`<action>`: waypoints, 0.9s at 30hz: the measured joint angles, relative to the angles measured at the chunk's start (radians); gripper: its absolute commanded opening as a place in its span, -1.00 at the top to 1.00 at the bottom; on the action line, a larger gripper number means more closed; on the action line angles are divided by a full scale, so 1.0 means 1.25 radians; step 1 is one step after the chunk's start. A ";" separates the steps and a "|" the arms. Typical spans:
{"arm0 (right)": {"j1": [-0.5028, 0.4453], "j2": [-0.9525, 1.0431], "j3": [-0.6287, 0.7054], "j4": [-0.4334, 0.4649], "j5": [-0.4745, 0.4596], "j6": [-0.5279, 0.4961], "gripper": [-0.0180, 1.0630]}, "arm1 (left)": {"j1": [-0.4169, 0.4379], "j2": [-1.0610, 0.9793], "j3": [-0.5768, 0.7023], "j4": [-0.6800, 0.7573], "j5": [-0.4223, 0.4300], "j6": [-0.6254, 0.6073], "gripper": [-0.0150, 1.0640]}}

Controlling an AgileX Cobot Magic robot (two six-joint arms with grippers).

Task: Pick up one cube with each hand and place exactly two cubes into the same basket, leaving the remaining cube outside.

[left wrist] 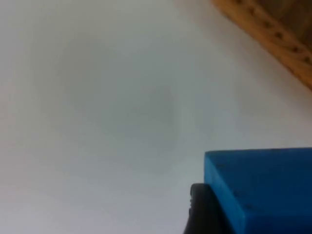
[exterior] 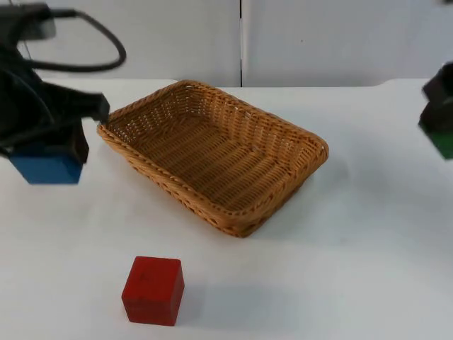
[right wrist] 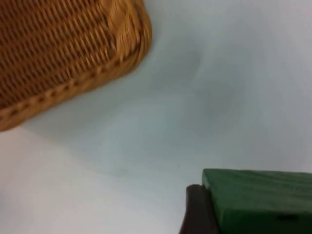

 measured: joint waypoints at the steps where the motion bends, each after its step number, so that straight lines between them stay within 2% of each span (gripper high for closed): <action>1: 0.000 -0.017 0.000 0.000 0.004 0.000 0.97 | 0.000 -0.018 0.000 0.000 0.001 0.000 0.98; 12: 0.000 -0.118 0.000 0.000 0.043 0.000 0.97 | 0.000 -0.134 0.000 0.014 0.017 0.000 0.98; 27: 0.000 -0.118 0.000 0.000 0.043 0.000 0.97 | 0.000 -0.137 0.000 0.020 0.022 0.000 0.98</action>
